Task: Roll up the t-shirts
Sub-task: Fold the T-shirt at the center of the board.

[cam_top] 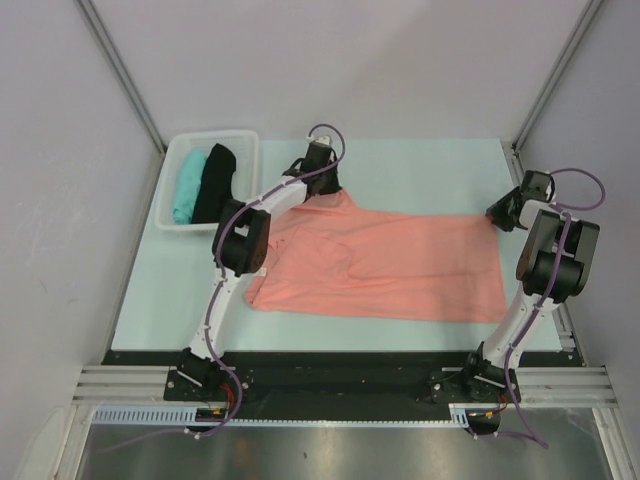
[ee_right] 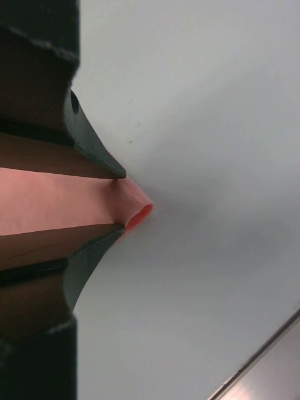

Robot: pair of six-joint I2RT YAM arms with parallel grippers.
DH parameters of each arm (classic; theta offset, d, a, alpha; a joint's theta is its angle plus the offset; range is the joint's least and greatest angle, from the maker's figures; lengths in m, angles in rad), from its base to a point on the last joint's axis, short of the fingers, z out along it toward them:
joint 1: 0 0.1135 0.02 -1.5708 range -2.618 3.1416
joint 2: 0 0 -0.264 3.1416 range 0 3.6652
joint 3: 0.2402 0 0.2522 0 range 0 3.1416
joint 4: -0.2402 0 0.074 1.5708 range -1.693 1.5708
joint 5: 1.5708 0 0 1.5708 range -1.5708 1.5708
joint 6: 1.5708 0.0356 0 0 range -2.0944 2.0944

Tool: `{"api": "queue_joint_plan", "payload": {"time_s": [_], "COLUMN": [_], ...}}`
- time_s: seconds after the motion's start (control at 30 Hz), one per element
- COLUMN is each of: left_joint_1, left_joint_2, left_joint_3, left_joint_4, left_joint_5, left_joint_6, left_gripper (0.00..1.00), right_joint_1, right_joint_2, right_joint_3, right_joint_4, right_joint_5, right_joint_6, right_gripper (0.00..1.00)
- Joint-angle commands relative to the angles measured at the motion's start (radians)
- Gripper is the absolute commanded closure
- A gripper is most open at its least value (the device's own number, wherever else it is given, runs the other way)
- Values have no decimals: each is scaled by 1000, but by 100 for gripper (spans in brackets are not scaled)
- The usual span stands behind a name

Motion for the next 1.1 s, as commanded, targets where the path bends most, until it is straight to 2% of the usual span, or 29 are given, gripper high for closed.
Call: {"api": "queue_joint_plan", "payload": {"time_s": [0.0, 0.13, 0.33, 0.5, 0.63, 0.73, 1.0, 1.07], "left_joint_1": [9, 18, 27, 29, 30, 30, 30, 30], "left_joint_2": [-122, -162, -172, -168, -163, -163, -175, -182], "left_joint_3": [-35, -72, -73, -70, -69, -69, -76, -78], "left_joint_4": [50, 77, 88, 91, 91, 91, 87, 84], "left_joint_5": [13, 13, 25, 32, 39, 46, 59, 62], "left_joint_6": [26, 35, 37, 37, 34, 32, 32, 31], "left_gripper": [100, 100, 100, 100, 100, 100, 100, 100], "right_joint_1": [-4, -5, -8, -2, 7, 13, 38, 47], "right_joint_2": [50, 21, 4, 34, 57, 73, 110, 126], "right_joint_3": [63, 71, 89, 112, 114, 123, 178, 215], "right_joint_4": [29, 3, 21, 2, 3, -5, -91, -125], "right_joint_5": [7, 33, 24, 38, 43, 44, 87, 138], "right_joint_6": [-3, -16, 3, 13, 14, 7, -35, -53], "right_gripper": [62, 58, 57, 61, 72, 77, 75, 75]}}
